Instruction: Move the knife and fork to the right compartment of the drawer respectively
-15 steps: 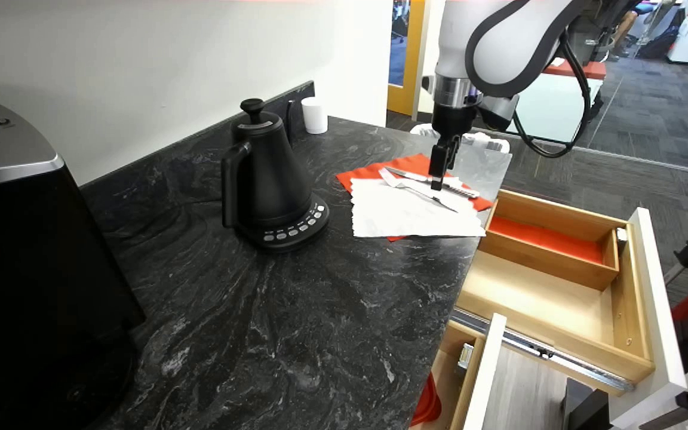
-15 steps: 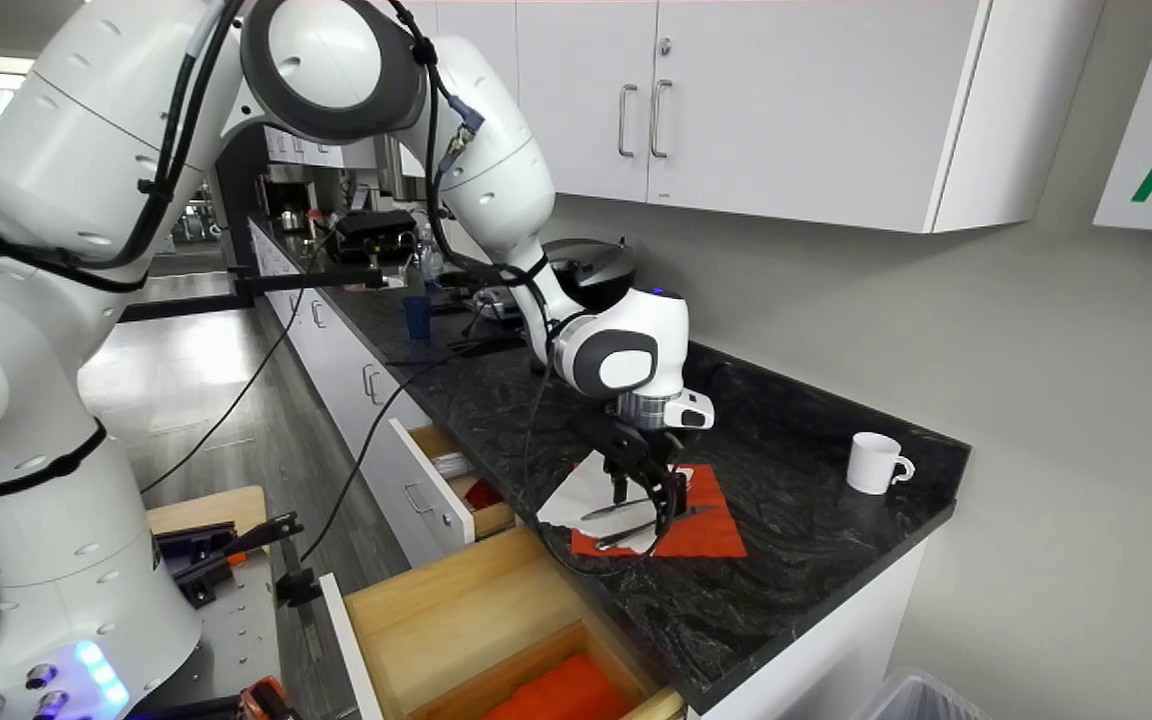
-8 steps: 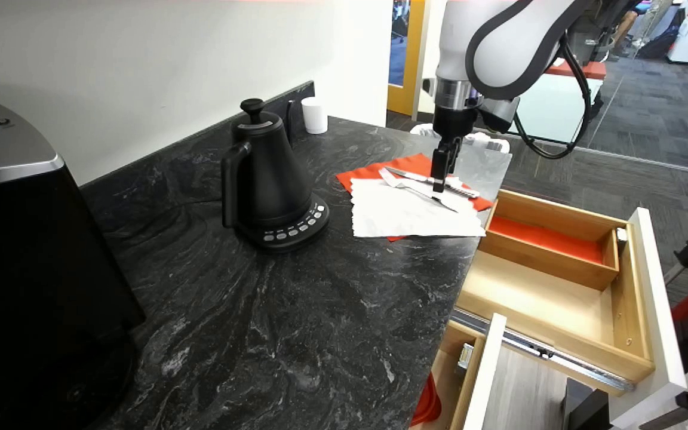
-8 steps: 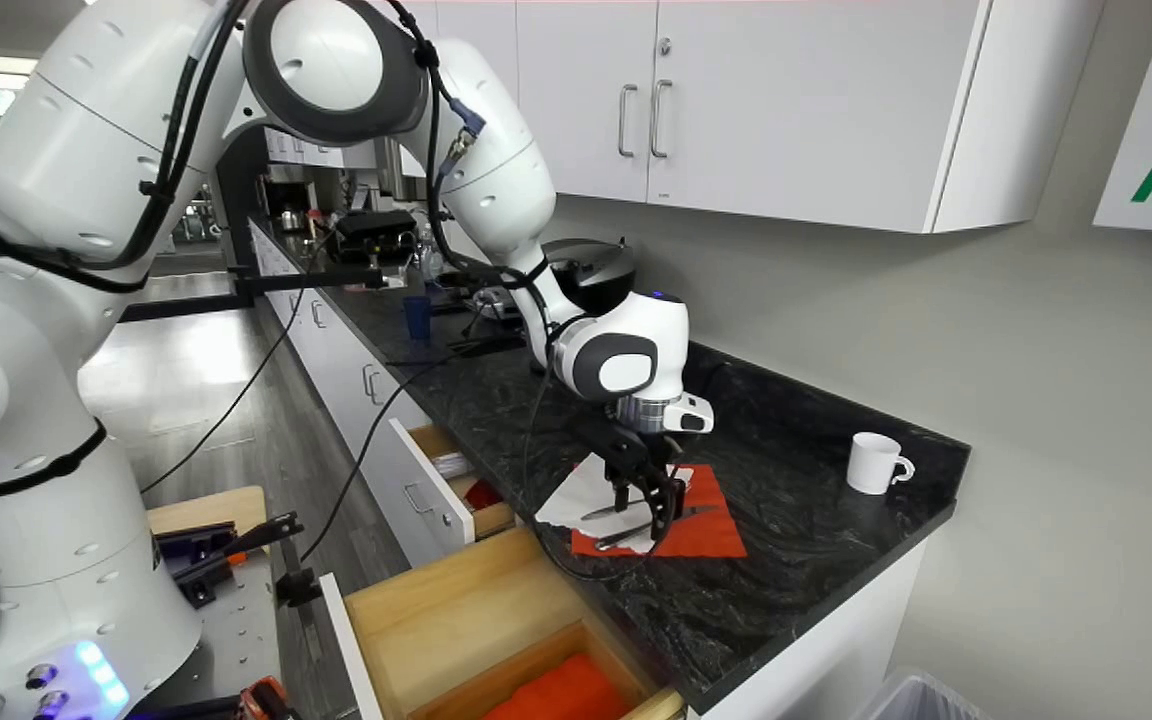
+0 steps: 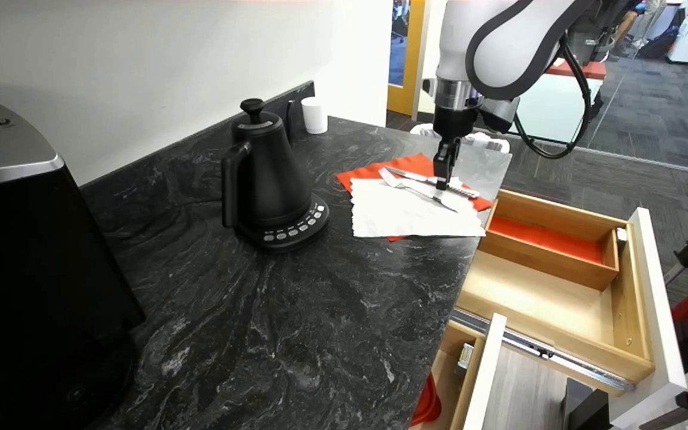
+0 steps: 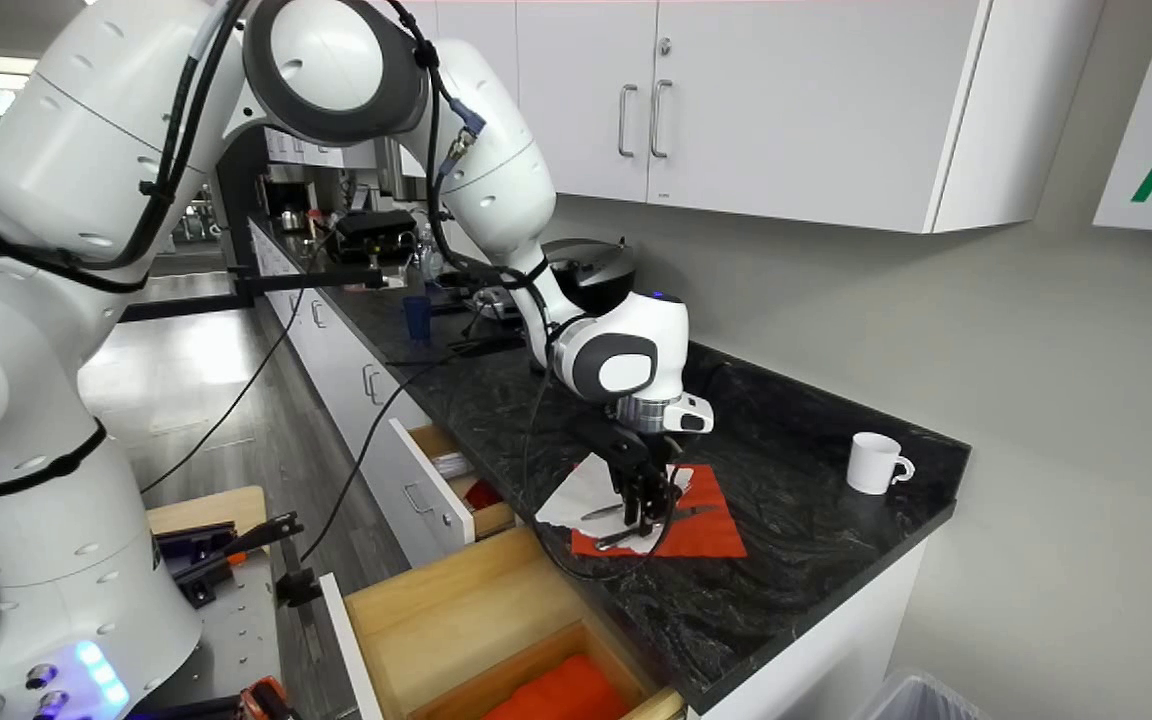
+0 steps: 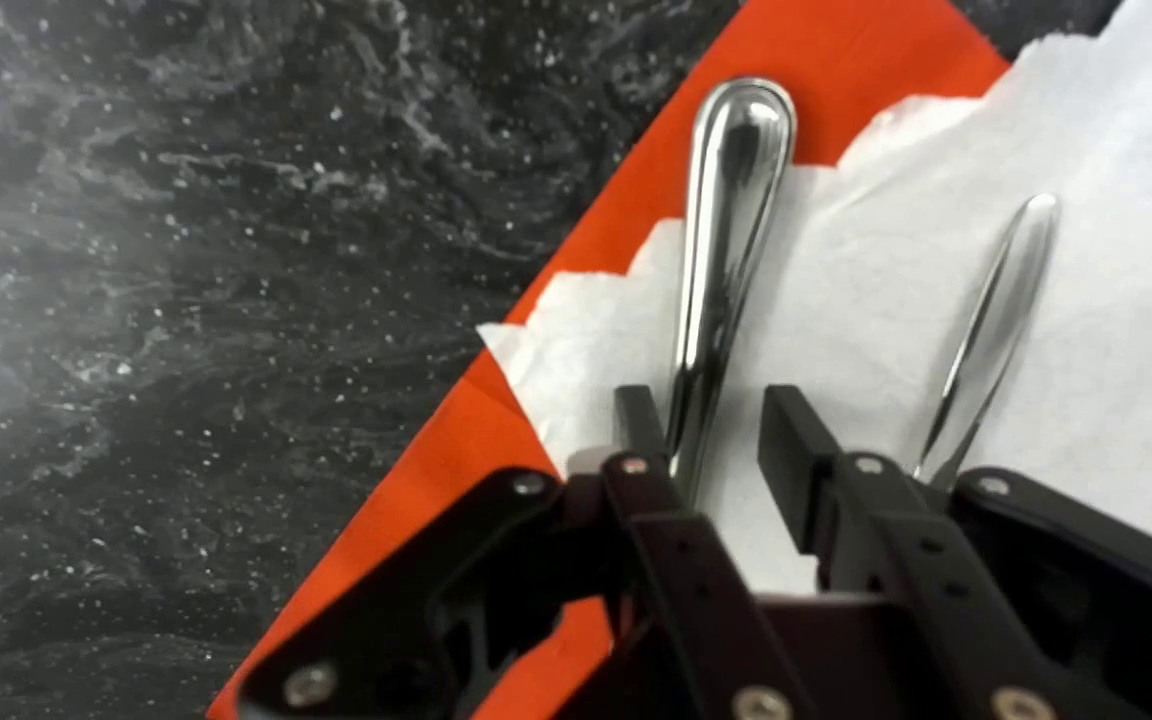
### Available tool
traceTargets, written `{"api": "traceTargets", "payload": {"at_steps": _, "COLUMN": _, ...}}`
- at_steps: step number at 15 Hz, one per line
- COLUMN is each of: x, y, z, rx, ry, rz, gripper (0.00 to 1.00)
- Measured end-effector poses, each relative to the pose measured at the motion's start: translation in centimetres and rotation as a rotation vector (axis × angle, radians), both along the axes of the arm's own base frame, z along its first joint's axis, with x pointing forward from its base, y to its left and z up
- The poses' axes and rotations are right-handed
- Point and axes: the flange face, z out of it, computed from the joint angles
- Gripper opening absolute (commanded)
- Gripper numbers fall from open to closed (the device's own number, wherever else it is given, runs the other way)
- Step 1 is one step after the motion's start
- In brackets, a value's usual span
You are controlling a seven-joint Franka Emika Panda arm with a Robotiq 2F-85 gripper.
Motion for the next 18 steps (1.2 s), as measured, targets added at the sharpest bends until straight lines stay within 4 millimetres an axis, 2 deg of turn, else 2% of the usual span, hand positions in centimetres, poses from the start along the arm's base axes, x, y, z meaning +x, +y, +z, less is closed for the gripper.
{"api": "traceTargets", "payload": {"at_steps": 4, "x": 0.07, "y": -0.06, "z": 0.25, "rx": 0.000, "ry": -0.004, "rz": 0.012, "gripper": 0.02}}
{"api": "traceTargets", "payload": {"at_steps": 8, "x": 0.05, "y": -0.10, "z": 0.24, "rx": 0.000, "ry": -0.003, "rz": 0.014, "gripper": 0.06}}
{"api": "traceTargets", "payload": {"at_steps": 9, "x": 0.05, "y": -0.10, "z": 0.23, "rx": 0.000, "ry": -0.003, "rz": 0.014, "gripper": 0.31}}
{"api": "traceTargets", "payload": {"at_steps": 11, "x": 0.04, "y": -0.10, "z": 0.22, "rx": 0.000, "ry": -0.003, "rz": 0.015, "gripper": 0.33}}
{"api": "traceTargets", "payload": {"at_steps": 16, "x": -0.08, "y": -0.08, "z": 0.11, "rx": 0.000, "ry": 0.000, "rz": 0.015, "gripper": 0.63}}
{"api": "traceTargets", "payload": {"at_steps": 17, "x": -0.12, "y": -0.08, "z": 0.08, "rx": 0.000, "ry": 0.001, "rz": 0.015, "gripper": 0.21}}
{"api": "traceTargets", "payload": {"at_steps": 18, "x": -0.16, "y": -0.07, "z": 0.04, "rx": 0.000, "ry": 0.002, "rz": 0.015, "gripper": 0.24}}
